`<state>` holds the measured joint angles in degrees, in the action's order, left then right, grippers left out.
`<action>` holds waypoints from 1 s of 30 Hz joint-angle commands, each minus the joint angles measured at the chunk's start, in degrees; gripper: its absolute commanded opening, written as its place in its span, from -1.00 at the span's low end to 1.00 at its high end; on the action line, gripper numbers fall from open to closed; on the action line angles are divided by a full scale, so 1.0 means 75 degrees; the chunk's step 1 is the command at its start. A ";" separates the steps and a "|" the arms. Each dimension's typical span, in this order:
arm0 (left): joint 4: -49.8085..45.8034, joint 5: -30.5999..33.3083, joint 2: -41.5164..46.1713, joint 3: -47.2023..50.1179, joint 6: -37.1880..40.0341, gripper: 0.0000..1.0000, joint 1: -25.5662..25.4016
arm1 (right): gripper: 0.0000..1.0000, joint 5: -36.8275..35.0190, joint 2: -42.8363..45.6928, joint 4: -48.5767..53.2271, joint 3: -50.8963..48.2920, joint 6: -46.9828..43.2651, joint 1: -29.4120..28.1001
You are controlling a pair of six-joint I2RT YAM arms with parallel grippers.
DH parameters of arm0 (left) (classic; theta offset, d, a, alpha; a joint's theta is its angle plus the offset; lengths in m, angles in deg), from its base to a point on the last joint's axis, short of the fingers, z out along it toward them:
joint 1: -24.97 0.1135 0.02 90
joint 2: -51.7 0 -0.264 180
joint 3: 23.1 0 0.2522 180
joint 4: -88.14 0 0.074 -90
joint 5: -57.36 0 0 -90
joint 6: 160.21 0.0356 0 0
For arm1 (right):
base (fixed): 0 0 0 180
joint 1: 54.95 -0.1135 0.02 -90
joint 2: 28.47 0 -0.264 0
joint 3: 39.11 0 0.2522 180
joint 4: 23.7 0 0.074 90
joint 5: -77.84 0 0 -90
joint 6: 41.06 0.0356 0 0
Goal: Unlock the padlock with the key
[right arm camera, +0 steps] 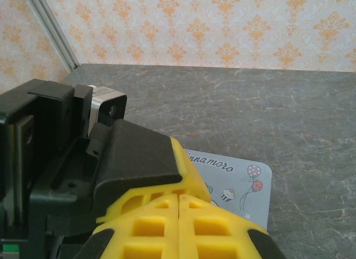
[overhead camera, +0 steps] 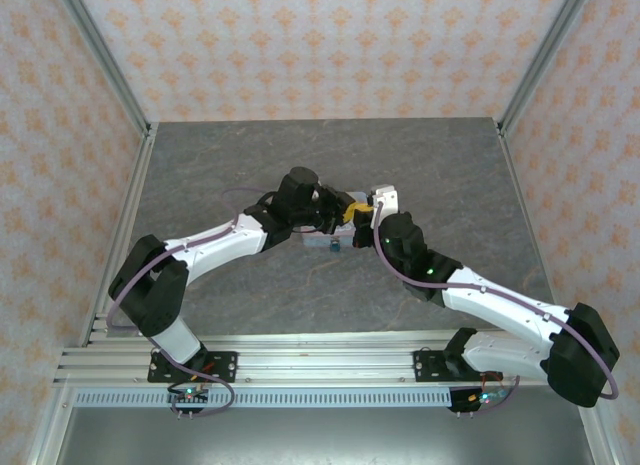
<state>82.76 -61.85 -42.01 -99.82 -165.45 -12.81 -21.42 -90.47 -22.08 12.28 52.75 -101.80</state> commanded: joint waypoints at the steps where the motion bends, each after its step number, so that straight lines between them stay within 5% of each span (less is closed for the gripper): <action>1: 0.0261 0.0121 -0.0105 -0.0209 -0.0075 -0.87 -0.0051 | -1.00 -0.0064 -0.0007 -0.0233 0.0116 0.0066 -0.0050; 5: 0.0252 0.0171 -0.0117 -0.0178 -0.0031 -1.00 -0.0056 | -0.90 -0.0118 0.0047 -0.0201 0.0065 0.0170 -0.0051; 9: 0.0235 0.0311 -0.0130 -0.0128 0.0341 -1.00 0.0067 | 0.09 -0.0361 0.0548 0.0211 0.0020 0.0757 0.0050; 12: 0.0087 0.0393 -0.0121 -0.0148 0.0791 -1.00 0.0216 | 0.50 -0.0190 0.0935 0.0948 0.0167 0.1291 0.0312; 21: -0.0585 0.0645 0.0210 -0.0097 0.2051 -1.00 0.0535 | 0.87 0.0183 0.0589 0.4031 0.1744 0.2684 0.1287; 30: -0.1118 0.0964 0.0663 -0.0125 0.3334 -1.00 0.0803 | 0.98 -0.1127 -0.1286 0.7263 0.4132 0.3353 0.1685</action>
<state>76.21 -56.93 -40.28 -99.82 -145.52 -7.59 -24.00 -97.66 20.41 40.03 74.46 -89.93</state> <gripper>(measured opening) 0.044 0.990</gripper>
